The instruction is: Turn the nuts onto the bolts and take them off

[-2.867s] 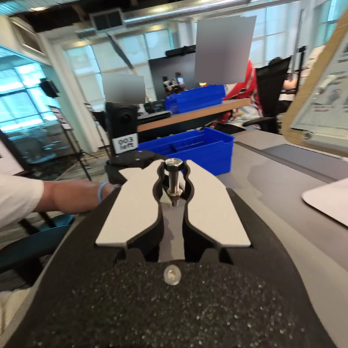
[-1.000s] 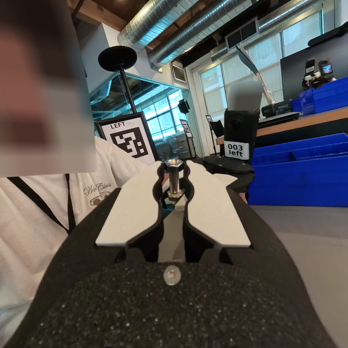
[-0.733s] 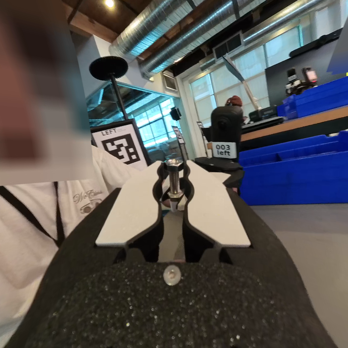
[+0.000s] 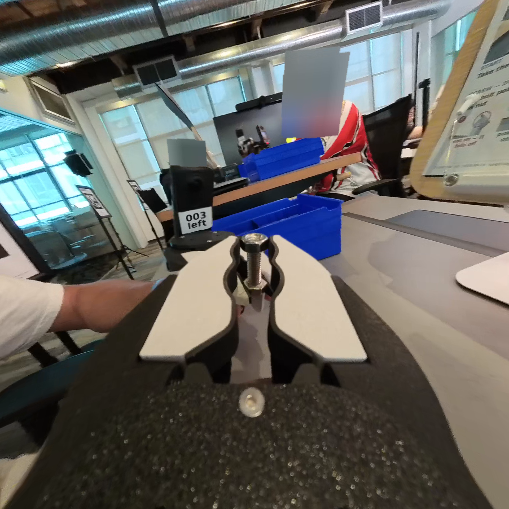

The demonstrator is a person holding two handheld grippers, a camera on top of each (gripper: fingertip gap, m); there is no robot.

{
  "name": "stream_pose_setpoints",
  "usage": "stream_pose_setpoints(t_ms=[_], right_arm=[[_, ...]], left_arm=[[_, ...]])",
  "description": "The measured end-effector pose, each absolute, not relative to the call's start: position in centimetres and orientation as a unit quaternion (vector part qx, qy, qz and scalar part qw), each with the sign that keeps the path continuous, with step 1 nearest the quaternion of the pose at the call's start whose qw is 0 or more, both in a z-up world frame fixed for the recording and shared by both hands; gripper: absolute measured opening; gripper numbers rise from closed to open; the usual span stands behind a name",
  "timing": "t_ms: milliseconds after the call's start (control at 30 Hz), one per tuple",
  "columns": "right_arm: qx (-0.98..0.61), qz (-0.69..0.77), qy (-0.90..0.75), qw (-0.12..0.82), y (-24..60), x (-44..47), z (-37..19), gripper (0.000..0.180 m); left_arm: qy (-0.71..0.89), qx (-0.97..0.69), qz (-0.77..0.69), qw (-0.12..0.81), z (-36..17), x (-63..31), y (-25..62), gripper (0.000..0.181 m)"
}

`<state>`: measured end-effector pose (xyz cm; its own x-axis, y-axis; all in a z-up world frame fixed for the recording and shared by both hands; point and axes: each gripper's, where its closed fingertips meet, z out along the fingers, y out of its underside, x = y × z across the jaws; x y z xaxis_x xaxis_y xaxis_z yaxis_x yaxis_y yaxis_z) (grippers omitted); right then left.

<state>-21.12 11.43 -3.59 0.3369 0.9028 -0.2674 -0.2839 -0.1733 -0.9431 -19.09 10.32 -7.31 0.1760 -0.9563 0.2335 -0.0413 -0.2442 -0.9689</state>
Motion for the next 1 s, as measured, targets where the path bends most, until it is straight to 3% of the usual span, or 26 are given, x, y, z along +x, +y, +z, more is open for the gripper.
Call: stream_pose_setpoints(t_ms=[1000], right_arm=[[-0.565, 0.505, -0.278, 0.590, 10.5, -19.9, -2.9, 0.029]], left_arm=[[0.407, -0.609, -0.515, 0.446, -7.2, -19.9, 10.5, 0.016]])
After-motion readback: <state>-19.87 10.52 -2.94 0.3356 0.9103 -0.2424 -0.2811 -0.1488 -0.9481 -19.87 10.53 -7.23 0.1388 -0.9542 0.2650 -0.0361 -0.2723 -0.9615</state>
